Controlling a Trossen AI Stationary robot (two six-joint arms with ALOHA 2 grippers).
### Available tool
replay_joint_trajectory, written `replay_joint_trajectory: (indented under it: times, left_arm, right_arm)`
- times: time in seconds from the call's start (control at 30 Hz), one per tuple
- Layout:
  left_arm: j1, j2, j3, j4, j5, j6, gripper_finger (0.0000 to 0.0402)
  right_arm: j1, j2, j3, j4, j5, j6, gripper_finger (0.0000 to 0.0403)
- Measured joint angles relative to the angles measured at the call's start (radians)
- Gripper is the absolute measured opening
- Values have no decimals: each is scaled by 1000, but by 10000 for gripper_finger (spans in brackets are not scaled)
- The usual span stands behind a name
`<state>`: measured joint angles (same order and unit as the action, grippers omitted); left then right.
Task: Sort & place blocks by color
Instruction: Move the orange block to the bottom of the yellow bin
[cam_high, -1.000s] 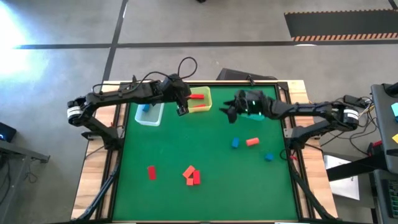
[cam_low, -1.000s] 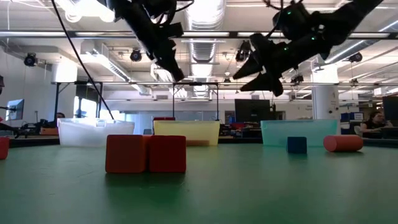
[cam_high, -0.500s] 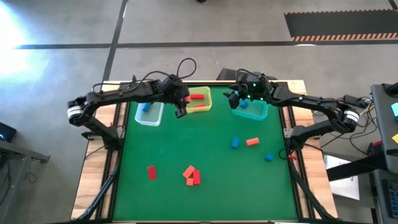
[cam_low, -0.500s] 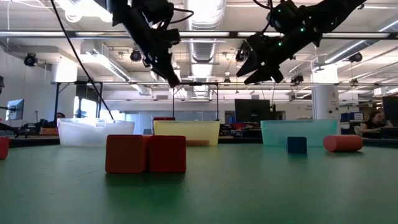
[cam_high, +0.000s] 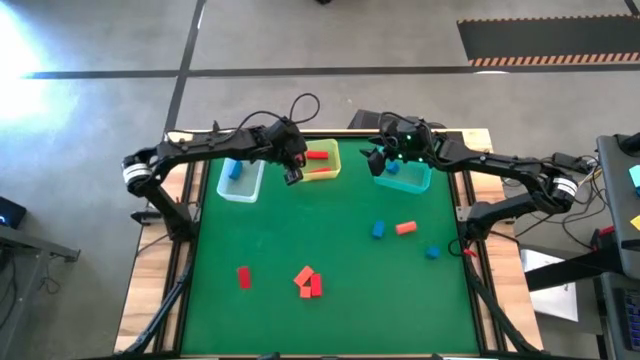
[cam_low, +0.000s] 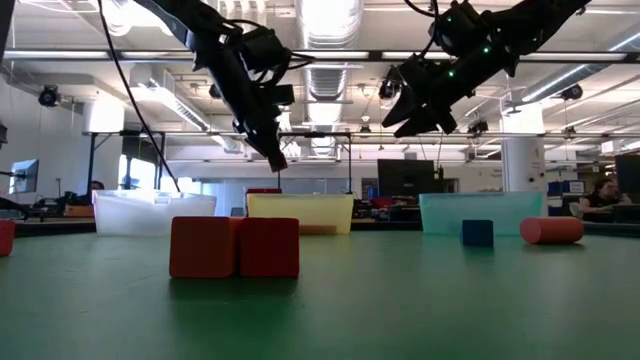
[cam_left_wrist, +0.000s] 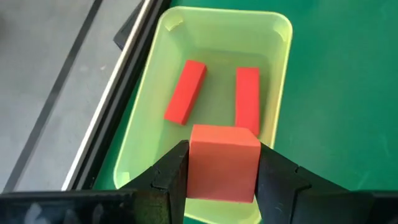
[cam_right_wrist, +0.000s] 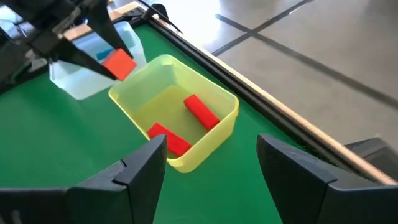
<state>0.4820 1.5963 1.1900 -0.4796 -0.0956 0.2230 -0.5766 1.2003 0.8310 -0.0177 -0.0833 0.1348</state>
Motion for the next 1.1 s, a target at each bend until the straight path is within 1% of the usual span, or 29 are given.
replay_joint_trajectory:
  times: [0.1, 0.27, 0.53, 0.73, 0.83, 0.9, 1.1]
  left_arm:
    - [-1, -2, -1, 7, 1, 0, 123]
    - [0, -6, -3, 28, 2, 4, 123]
    - [-1, -6, -5, 65, 16, 117, 129]
    - [-1, -7, -28, 156, 121, 286, 130]
    - [-1, -8, -34, 200, 132, 308, 131]
    - [0, -14, -34, 201, 136, 308, 131]
    - [-17, -24, -34, 192, 148, 307, 131]
  right_arm:
    - [0, 0, 0, 0, 31, -37, 237]
    - [0, 0, 0, 0, 34, -103, 237]
    - [0, 0, -8, -3, 33, -254, 237]
    - [-8, 0, -22, 16, 31, -369, 237]
    - [-21, 0, -31, 29, 25, -378, 237]
    - [-23, 0, -38, 28, 22, -367, 237]
    - [-22, 0, -58, 27, -33, -337, 237]
